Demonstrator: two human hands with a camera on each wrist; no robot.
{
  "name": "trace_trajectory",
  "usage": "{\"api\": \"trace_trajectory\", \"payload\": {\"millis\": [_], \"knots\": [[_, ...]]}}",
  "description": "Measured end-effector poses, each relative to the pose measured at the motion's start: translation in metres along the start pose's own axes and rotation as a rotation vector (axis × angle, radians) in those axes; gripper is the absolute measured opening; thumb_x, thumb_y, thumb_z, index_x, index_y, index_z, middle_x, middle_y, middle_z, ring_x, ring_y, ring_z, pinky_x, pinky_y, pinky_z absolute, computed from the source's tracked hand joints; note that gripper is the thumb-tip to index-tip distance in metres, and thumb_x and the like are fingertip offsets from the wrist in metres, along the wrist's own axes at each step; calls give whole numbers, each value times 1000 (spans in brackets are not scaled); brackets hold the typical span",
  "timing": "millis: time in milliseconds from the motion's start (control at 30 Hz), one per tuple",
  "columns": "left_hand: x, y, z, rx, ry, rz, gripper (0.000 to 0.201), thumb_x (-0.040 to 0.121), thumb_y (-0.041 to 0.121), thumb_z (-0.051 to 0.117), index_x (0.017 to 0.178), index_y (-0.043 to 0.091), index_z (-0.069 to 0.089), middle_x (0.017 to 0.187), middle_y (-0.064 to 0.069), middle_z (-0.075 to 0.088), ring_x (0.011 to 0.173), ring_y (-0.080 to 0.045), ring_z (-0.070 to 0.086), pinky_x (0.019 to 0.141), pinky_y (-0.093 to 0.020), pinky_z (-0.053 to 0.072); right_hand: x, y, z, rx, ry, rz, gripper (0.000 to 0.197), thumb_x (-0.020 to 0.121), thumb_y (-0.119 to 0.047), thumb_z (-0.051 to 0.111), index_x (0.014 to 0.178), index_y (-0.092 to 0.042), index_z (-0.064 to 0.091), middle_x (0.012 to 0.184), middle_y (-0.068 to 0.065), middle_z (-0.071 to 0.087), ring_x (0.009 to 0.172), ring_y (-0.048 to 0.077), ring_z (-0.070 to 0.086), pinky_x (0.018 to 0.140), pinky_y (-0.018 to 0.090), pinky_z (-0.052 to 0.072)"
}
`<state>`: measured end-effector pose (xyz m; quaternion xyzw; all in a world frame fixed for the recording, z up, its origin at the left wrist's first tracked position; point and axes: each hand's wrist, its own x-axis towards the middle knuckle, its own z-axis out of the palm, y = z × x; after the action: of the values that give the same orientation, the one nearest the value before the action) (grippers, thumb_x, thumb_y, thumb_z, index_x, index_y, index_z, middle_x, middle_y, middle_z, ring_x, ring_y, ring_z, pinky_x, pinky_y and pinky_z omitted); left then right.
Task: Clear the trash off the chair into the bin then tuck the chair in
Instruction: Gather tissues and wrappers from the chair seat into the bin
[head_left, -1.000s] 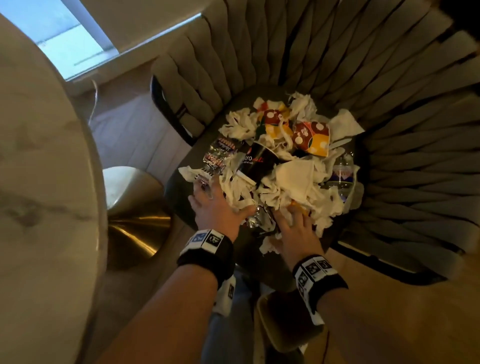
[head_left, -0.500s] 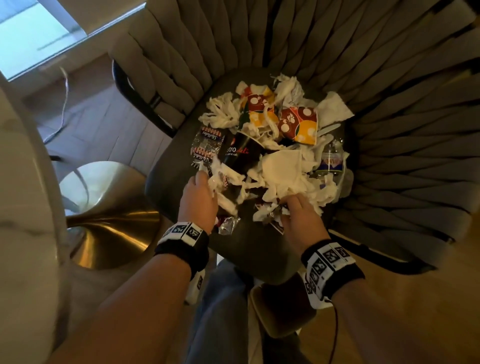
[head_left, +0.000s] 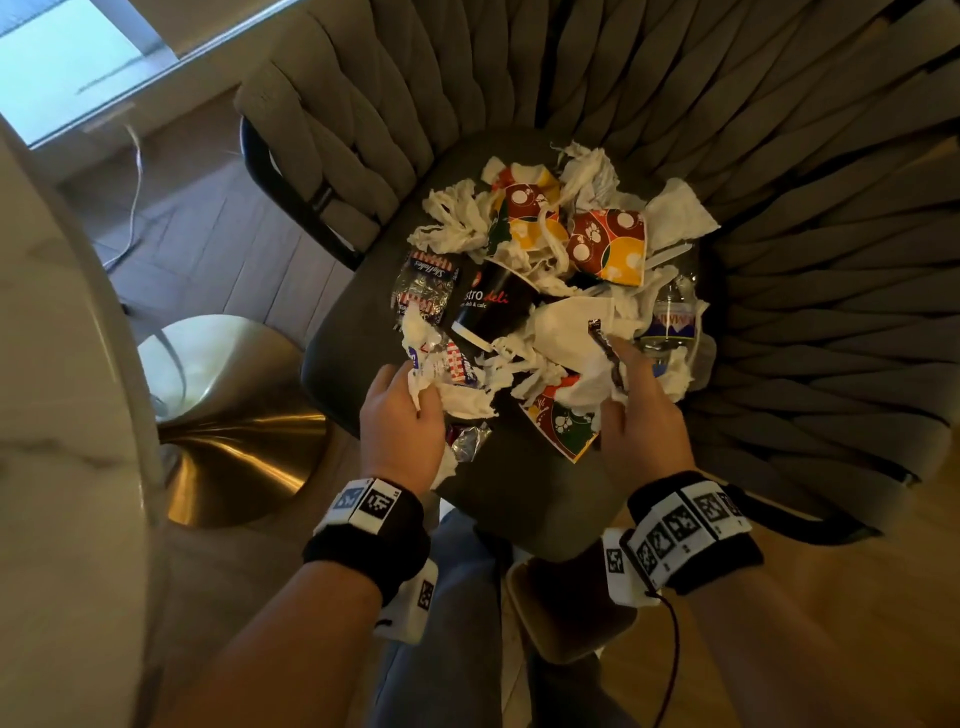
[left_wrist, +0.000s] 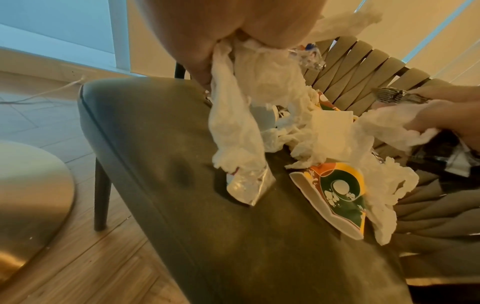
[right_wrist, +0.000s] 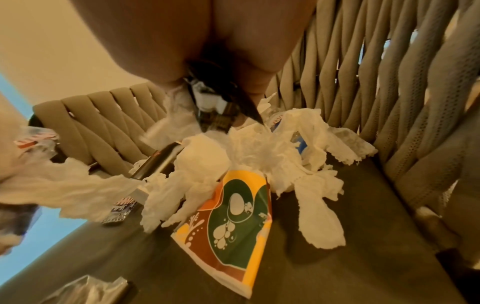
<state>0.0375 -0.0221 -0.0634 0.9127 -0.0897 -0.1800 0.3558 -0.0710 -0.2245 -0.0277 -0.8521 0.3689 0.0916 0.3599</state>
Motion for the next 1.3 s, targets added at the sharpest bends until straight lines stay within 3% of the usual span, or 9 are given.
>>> {"api": "trace_trajectory", "payload": {"millis": [167, 267, 400, 600, 700, 866, 966, 1066, 1300], "knots": [[0, 3, 8, -106, -60, -67, 23, 99, 14, 48, 112, 4, 64, 117, -2, 57, 88, -12, 63, 74, -23, 56, 7, 3, 7, -37, 69, -10, 12, 92, -2, 47, 100, 2, 56, 95, 18, 59, 90, 36, 56, 69, 29, 32], [2, 10, 8, -139, -84, -139, 23, 100, 14, 48, 121, 9, 58, 106, -4, 65, 81, -12, 68, 63, -14, 53, 6, 1, 6, 8, 94, -19, 13, 96, -10, 48, 99, 1, 54, 94, 18, 60, 88, 35, 57, 70, 29, 34], [-2, 17, 6, -163, -143, -88, 43, 98, 16, 51, 141, 13, 42, 122, -5, 62, 98, -16, 68, 77, -31, 61, 1, -3, -1, 19, 89, 9, 17, 98, -21, 47, 86, -9, 47, 85, 13, 55, 84, 34, 57, 69, 29, 34], [-27, 31, 8, -50, -231, 158, 26, 94, 13, 51, 108, 3, 70, 120, -8, 58, 96, -15, 63, 85, -36, 58, -18, -1, -13, 11, 81, -71, 17, 95, -13, 52, 82, -2, 52, 81, 5, 45, 72, 21, 45, 67, 22, 28], [-55, 44, 15, -43, -260, 122, 23, 96, 7, 54, 113, 1, 68, 130, -11, 58, 107, -17, 63, 93, -33, 56, -36, 4, -18, 29, -42, 12, 12, 98, -21, 47, 89, -12, 46, 73, 4, 51, 70, 25, 51, 63, 27, 31], [-127, 63, 33, -93, -333, 46, 17, 95, 3, 54, 84, 16, 59, 81, 1, 60, 68, -9, 58, 63, -15, 48, -101, 34, -20, 44, -95, 83, 32, 100, -25, 42, 127, -9, 47, 107, 12, 64, 99, 30, 61, 74, 28, 37], [-184, 60, 59, -49, -428, -11, 13, 98, 9, 51, 97, 6, 64, 94, -10, 66, 84, -23, 66, 76, -34, 55, -150, 72, -10, 135, -160, 150, 27, 100, -23, 41, 126, -15, 47, 98, 0, 56, 96, 19, 58, 77, 26, 37], [-237, 41, 96, 32, -583, -71, 19, 100, 11, 48, 111, 3, 62, 109, -10, 64, 102, -25, 63, 90, -34, 51, -193, 130, 18, 91, -225, 241, 26, 99, -30, 42, 123, -20, 48, 93, -3, 58, 90, 20, 60, 75, 32, 44], [-291, -63, 221, 217, -740, -291, 30, 100, 29, 44, 109, 7, 63, 106, -12, 67, 100, -30, 64, 78, -33, 46, -211, 260, 124, -40, -430, 425, 31, 92, -22, 47, 122, -17, 55, 112, 12, 66, 102, 30, 61, 86, 36, 48]]}}
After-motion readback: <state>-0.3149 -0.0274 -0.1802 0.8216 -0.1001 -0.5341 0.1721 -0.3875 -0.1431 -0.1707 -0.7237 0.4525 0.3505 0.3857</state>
